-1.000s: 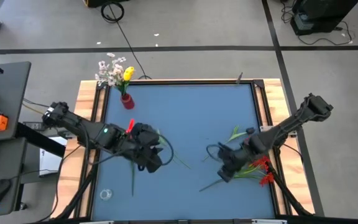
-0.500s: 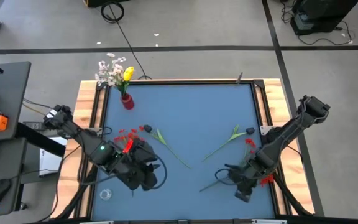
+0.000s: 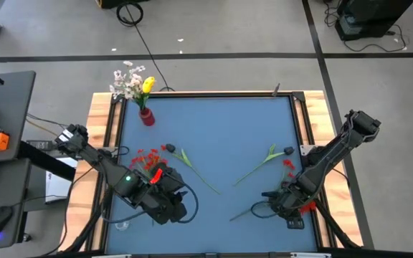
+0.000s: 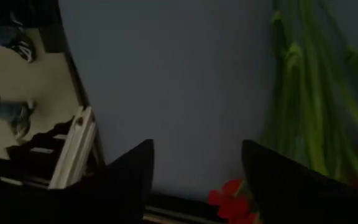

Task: Sort flowers into vase by color
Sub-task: Put the right red flowers into the transparent vase

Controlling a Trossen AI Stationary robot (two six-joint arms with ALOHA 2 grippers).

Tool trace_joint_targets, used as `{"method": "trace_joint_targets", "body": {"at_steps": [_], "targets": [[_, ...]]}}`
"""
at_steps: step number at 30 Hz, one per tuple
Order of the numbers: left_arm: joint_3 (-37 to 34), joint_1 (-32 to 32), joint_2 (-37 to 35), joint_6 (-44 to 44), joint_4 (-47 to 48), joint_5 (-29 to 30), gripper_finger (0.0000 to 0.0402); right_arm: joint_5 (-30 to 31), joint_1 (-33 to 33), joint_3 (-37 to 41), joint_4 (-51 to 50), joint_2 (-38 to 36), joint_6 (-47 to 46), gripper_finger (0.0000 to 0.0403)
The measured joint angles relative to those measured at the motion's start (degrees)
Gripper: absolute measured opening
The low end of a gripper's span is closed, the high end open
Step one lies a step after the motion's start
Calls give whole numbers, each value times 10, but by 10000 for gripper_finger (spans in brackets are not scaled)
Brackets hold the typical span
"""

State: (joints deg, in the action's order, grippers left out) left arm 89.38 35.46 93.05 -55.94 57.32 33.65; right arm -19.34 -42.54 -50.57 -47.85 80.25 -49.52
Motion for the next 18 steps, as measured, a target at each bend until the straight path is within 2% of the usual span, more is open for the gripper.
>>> {"method": "trace_joint_targets", "body": {"at_steps": [5,12,18], "targets": [[0,-11,22,12,5,1,130,61,17,0,-18,0,49,306],[0,-47,35,46,10,-18,130,150,49,0,-65,14,184,316],[0,-81,35,87,11,-35,147,127,60,0,-29,71,227,316]]}}
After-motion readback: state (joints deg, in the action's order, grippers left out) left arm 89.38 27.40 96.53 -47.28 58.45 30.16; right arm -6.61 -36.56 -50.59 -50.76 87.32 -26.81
